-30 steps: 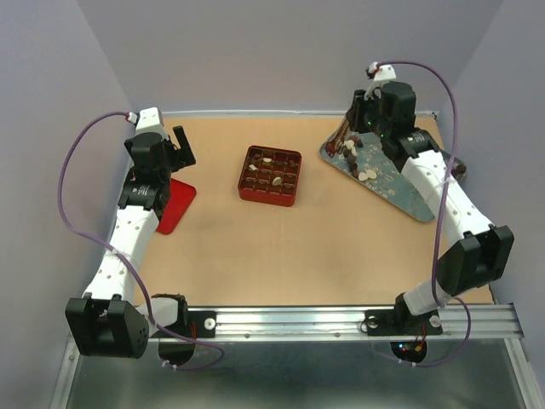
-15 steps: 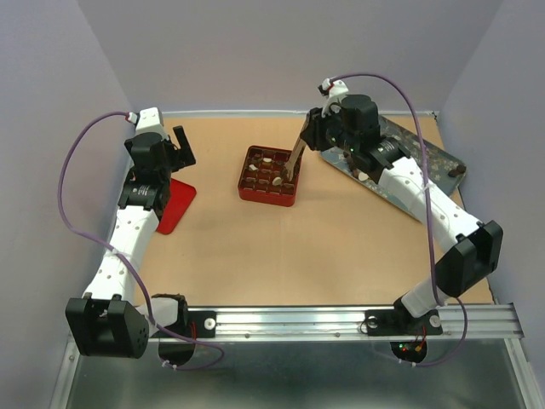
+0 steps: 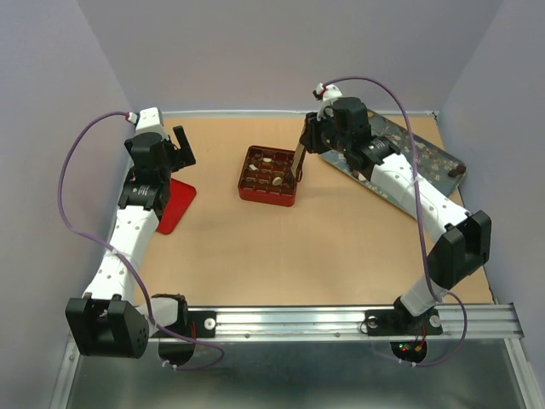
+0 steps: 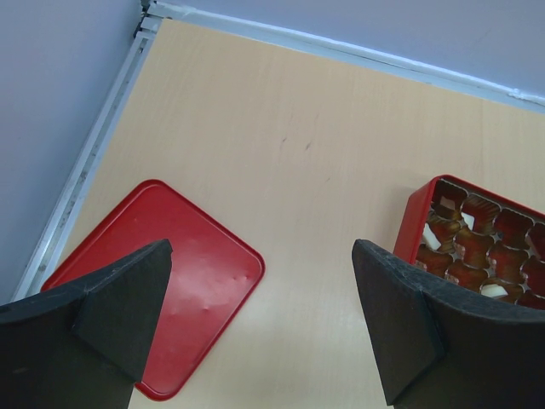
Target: Pack the chocolate
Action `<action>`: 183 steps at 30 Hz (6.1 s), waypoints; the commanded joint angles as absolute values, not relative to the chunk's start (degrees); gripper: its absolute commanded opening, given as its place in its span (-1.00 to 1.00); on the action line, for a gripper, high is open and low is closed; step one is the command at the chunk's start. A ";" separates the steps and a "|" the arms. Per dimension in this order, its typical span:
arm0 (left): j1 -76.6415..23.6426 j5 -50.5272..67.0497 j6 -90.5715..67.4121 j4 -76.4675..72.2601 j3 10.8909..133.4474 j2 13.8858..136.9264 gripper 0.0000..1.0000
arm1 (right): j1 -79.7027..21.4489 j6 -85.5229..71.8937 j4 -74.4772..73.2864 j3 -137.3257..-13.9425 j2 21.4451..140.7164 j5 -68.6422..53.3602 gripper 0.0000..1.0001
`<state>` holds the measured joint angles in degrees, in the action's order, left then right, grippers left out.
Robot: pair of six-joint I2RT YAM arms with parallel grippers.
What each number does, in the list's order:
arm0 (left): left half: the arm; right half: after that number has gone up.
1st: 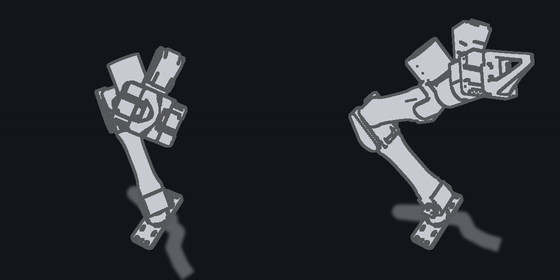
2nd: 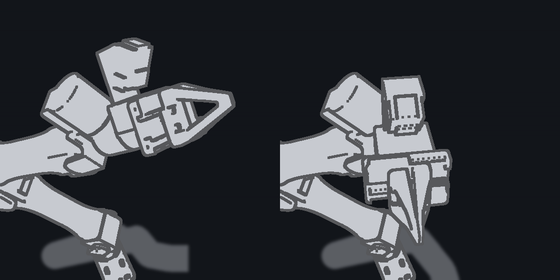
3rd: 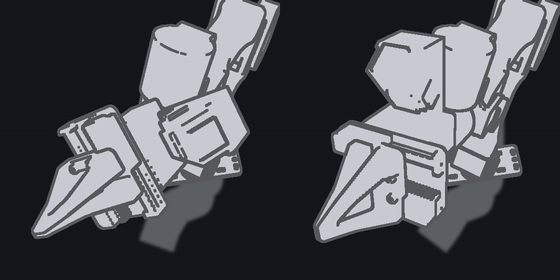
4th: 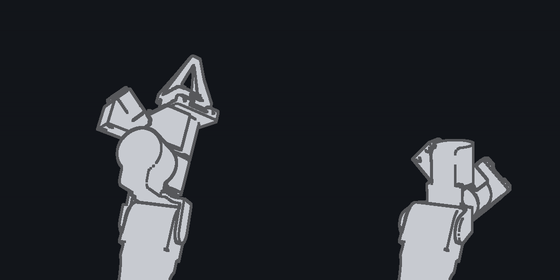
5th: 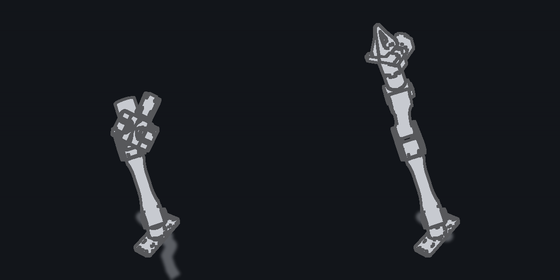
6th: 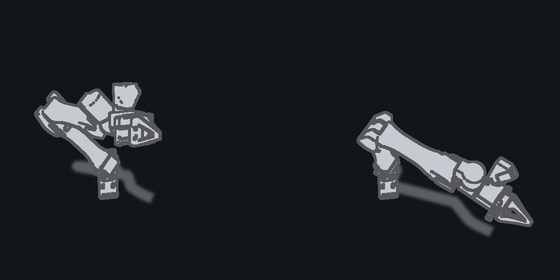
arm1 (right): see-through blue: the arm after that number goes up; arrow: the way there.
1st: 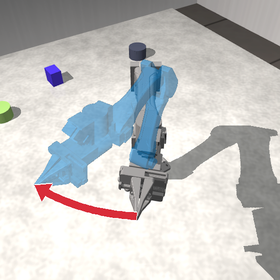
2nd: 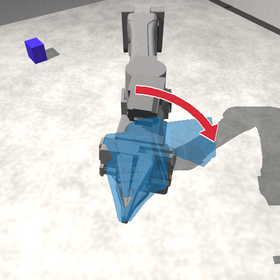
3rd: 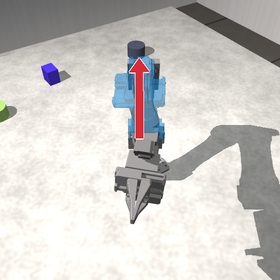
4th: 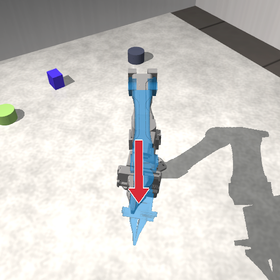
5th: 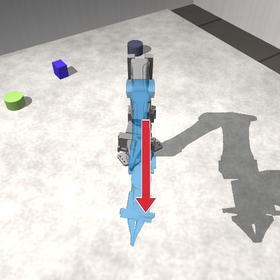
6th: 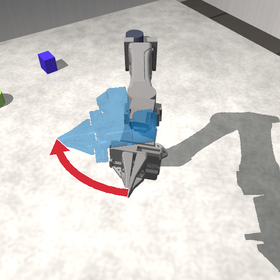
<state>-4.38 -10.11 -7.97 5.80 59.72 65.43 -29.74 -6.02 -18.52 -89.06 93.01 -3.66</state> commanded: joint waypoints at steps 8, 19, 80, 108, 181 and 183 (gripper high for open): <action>-3.96 -10.37 -7.65 3.34 59.85 64.60 0.97 | -30.41 -5.71 -17.14 -91.67 93.16 -3.60 -0.41; -3.96 -10.37 -7.73 3.34 59.85 64.51 0.97 | -30.41 -5.54 -17.40 -92.90 93.60 -3.60 -0.28; -3.96 -9.58 -7.91 3.16 59.77 64.25 0.97 | -10.20 0.26 -17.49 -80.25 84.11 21.18 -0.17; -3.96 -10.02 -7.74 3.25 59.77 64.51 0.97 | -9.75 0.44 -16.88 -78.13 87.98 18.99 -0.15; -3.96 -10.11 -7.65 3.43 59.85 65.57 0.97 | -6.77 2.81 1.32 -72.60 90.79 14.32 -0.24; -3.96 -10.02 -7.73 3.43 59.85 65.57 0.97 | -6.77 2.99 0.79 -72.51 90.53 14.68 -0.24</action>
<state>-4.36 -9.91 -7.97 5.80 59.72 65.84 -7.14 2.17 0.78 -73.17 92.75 12.97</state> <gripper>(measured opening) 0.986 0.384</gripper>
